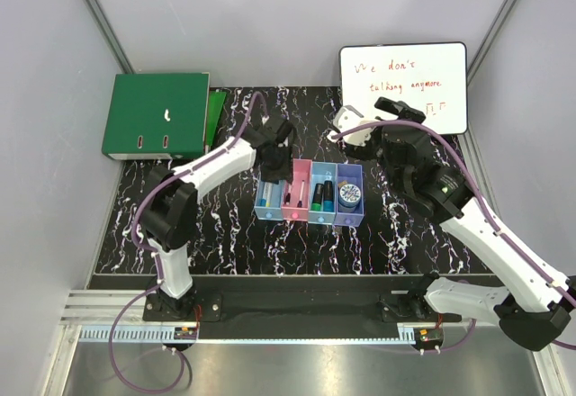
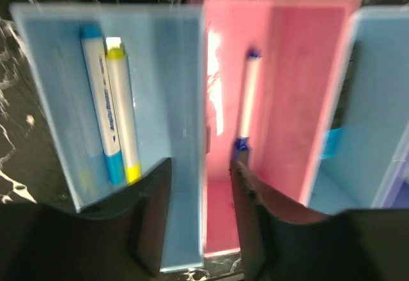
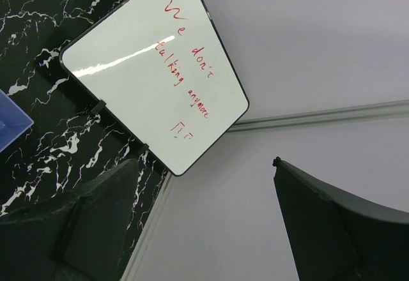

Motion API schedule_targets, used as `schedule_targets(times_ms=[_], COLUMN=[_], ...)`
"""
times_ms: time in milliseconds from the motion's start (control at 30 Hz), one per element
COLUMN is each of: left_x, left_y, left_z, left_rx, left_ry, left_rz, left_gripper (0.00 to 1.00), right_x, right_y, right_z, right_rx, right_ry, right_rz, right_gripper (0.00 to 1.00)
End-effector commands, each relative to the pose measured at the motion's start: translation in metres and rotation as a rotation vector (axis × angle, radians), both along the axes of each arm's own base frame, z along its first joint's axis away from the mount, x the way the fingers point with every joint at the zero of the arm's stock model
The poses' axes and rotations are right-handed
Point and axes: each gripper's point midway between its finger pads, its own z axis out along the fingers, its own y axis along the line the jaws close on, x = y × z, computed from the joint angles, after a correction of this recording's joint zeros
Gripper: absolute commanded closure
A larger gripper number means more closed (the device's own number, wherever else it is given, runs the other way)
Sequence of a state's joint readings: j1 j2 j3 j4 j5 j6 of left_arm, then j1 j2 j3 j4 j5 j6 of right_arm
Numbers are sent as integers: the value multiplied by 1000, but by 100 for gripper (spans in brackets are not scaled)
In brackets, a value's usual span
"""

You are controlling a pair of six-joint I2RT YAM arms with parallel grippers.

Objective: Sort the stationery into containers
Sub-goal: Move the storage box to the center of the board, then reset both arms

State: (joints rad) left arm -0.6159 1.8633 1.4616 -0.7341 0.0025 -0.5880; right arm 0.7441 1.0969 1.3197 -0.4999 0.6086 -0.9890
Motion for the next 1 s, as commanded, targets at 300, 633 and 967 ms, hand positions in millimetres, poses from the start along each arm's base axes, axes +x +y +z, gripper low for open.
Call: schedule_targets(times_ms=[300,633,967], left_x=[78,14,-62], left_y=[36,205,222], left_z=[227,265,244], left_rx=[-211,293,380], left_ry=[-543,-695,-751], left_rz=[-117,-31,-285], left_gripper=[1,1,1], right_x=[-17,-35,-89], right_y=[-14,-49,-79], right_z=[11,95,88], right_rx=[91,331,493], right_ry=[-48,-214,13], right_rz=[-15,-136,-182], right_gripper=[0,0,0])
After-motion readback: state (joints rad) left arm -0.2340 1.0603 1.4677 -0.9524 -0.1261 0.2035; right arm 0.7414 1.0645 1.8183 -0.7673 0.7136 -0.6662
